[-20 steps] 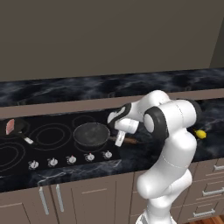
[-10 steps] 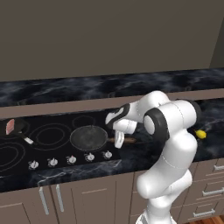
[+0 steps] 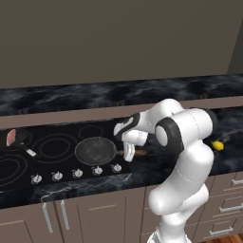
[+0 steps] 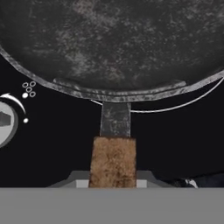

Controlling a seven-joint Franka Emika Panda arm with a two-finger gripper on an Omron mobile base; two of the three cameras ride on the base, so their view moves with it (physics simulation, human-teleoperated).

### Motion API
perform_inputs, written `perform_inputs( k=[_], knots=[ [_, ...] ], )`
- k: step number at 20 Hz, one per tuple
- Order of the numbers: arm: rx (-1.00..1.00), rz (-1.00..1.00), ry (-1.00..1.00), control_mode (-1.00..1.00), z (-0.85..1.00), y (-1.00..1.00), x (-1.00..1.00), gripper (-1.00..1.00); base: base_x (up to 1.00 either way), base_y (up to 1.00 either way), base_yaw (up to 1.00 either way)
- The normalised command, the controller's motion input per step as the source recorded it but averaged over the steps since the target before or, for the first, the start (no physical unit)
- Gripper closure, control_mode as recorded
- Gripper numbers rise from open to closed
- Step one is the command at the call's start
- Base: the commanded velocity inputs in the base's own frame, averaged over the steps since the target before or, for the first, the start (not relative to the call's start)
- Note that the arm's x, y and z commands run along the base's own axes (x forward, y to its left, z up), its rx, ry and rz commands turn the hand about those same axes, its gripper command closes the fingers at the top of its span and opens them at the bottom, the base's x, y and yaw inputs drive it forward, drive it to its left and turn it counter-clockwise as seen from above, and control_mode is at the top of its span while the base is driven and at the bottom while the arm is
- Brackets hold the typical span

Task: Place both pans onto different burners. Then place the lemon and the steak on different pans.

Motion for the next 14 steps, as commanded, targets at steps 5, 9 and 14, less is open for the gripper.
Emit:
perform_inputs(
  k=[5, 9, 14],
  knots=[
    [0.0, 0.0, 0.0, -1.0, -0.23, 0.12, 0.0, -1.0, 0.0, 0.0, 0.0],
    [0.0, 0.0, 0.0, -1.0, 0.04, 0.01, -0.01, -1.0, 0.0, 0.0, 0.0],
    [0.0, 0.0, -0.05, -1.0, 0.38, 0.15, -0.16, -1.0, 0.0, 0.0, 0.0]
  ],
)
